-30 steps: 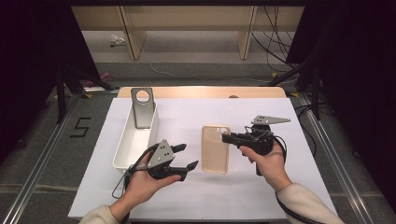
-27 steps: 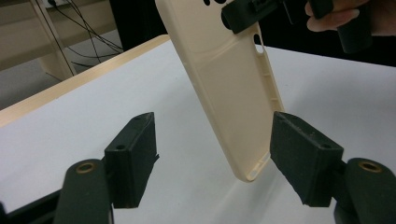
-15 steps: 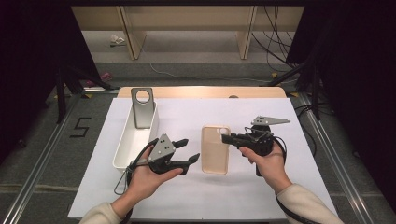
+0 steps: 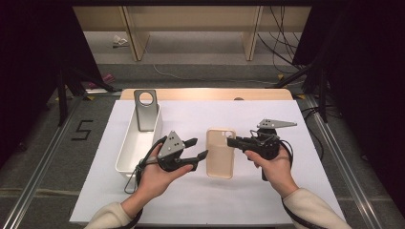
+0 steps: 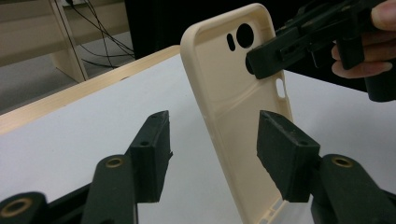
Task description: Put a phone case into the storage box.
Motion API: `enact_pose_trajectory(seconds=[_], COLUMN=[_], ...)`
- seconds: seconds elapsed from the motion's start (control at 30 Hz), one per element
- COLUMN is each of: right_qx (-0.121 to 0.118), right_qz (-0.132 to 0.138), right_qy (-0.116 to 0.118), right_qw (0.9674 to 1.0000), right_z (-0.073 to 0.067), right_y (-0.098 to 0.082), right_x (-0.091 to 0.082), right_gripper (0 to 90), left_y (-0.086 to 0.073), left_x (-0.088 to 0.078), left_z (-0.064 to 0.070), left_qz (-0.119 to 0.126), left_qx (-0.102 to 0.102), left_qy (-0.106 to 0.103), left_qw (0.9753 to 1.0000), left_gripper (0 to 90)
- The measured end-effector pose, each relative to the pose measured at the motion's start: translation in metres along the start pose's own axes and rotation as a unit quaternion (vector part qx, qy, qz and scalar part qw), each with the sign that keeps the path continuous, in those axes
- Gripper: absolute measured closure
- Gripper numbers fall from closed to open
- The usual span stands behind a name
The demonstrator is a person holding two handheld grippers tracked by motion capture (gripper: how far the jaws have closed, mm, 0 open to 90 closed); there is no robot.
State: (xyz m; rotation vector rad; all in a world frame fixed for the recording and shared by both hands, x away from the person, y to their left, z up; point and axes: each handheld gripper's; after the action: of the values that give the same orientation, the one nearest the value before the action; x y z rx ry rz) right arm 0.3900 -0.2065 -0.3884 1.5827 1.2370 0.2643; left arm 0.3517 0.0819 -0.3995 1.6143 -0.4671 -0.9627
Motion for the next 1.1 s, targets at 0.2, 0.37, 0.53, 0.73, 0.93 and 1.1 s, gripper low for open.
enact_pose_trajectory(seconds=[0.2,0.37,0.53,0.73,0.93,1.1], right_qx=[0.001,0.001,-0.001,0.0,-0.001,-0.001], right_qz=[-0.002,-0.004,-0.006,-0.005,-0.005,-0.005], right_qy=[-0.002,-0.003,-0.002,-0.003,-0.003,-0.003], right_qw=[1.0,1.0,1.0,1.0,1.0,1.0], right_z=[0.0,0.0,-0.001,-0.001,-0.001,-0.002], right_y=[-0.001,-0.002,-0.002,-0.002,-0.002,-0.002], right_x=[0.001,0.002,0.004,0.003,0.004,0.004], right_gripper=[81.5,81.5,81.4,81.4,81.5,81.4], left_y=[0.007,0.013,0.019,0.023,0.023,0.024], left_x=[0.006,0.012,0.018,0.021,0.022,0.023], left_z=[0.0,-0.002,-0.003,-0.006,-0.006,-0.007], left_qz=[0.007,0.012,0.015,0.013,0.008,0.007], left_qx=[-0.009,-0.017,-0.025,-0.028,-0.039,-0.044], left_qy=[0.005,0.011,0.015,0.021,0.023,0.027], left_qw=[0.9999,0.9997,0.9995,0.9993,0.999,0.9986], left_gripper=[48.4,50.6,55.6,60.6,68.2,73.2])
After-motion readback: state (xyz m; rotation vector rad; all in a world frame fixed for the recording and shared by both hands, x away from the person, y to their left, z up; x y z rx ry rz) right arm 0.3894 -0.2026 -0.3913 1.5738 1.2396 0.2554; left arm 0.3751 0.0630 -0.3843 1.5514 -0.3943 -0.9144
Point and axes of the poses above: each handheld gripper's, and its own axes: x roughly forward along the jaws, y roughly out of its top, z roughly to its right, and after that the axes turned 4 degrees about x, right-handed
